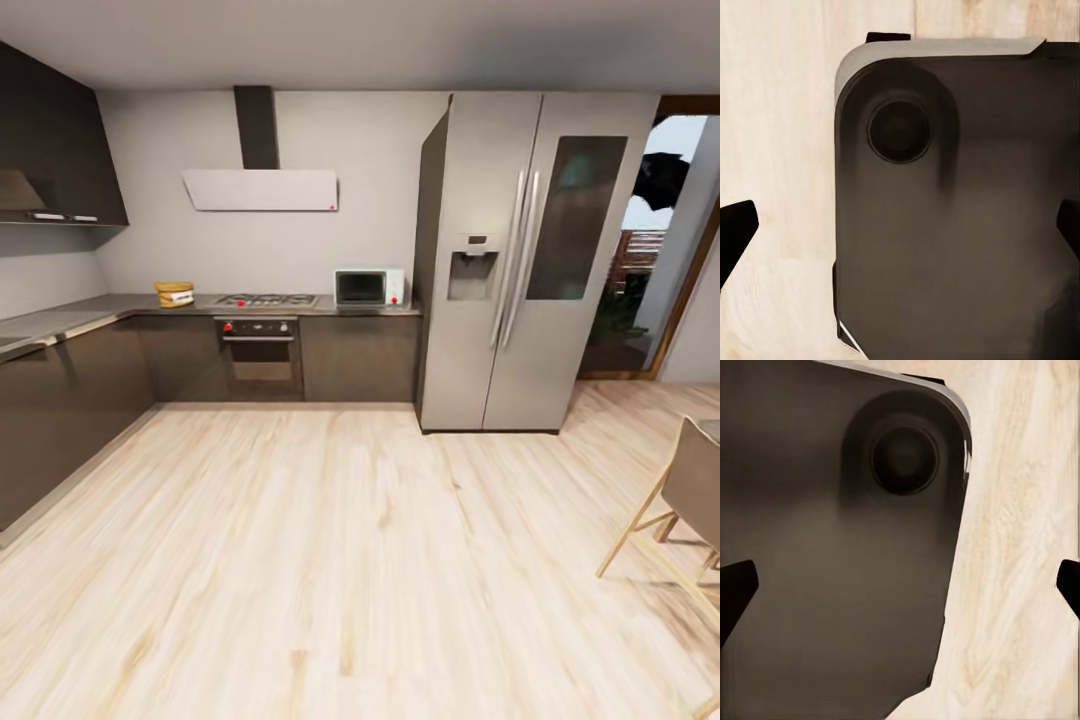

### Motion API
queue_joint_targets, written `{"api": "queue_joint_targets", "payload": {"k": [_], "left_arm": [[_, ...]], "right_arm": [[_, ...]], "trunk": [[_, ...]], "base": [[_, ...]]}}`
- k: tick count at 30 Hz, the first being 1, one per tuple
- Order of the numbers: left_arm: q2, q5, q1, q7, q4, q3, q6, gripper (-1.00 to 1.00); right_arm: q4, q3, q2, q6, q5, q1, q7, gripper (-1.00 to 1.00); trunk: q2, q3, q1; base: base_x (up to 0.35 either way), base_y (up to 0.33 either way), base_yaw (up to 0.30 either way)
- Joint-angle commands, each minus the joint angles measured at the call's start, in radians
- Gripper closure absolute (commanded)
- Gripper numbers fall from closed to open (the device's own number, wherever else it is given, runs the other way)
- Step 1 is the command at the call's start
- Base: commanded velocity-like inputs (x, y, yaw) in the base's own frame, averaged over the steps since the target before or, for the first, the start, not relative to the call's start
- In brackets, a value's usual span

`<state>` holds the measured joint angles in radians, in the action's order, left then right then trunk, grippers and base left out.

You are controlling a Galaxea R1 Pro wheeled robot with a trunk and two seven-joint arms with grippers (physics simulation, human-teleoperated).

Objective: In the kitchen, take the popcorn bag from the countertop, put it into the microwave, and heat it until the popcorn is cooked so the cooked popcorn ends up inside the bag.

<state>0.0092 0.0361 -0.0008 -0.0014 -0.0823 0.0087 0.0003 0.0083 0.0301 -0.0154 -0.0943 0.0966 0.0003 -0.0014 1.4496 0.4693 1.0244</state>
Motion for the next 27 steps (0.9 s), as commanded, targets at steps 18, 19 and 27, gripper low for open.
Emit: {"api": "queue_joint_targets", "payload": {"k": [18, 19, 27], "left_arm": [[0.003, 0.114, 0.000, 0.000, -0.001, -0.001, -0.003, -1.00], [0.003, 0.116, 0.000, 0.000, -0.001, -0.001, -0.003, -1.00], [0.005, 0.120, 0.000, 0.000, -0.001, -0.001, -0.003, -1.00]], "right_arm": [[-0.002, 0.006, -0.008, -0.004, 0.019, 0.000, 0.000, -1.00], [-0.002, 0.006, -0.008, -0.005, 0.024, 0.000, 0.000, -1.00], [-0.004, 0.006, -0.008, -0.007, 0.040, 0.000, 0.000, -1.00]], "trunk": [[0.000, 0.001, 0.001], [0.000, 0.001, 0.001], [0.000, 0.001, 0.001]], "base": [[0.320, -0.016, 0.000], [0.320, 0.000, 0.000], [0.320, 0.000, 0.000]]}}
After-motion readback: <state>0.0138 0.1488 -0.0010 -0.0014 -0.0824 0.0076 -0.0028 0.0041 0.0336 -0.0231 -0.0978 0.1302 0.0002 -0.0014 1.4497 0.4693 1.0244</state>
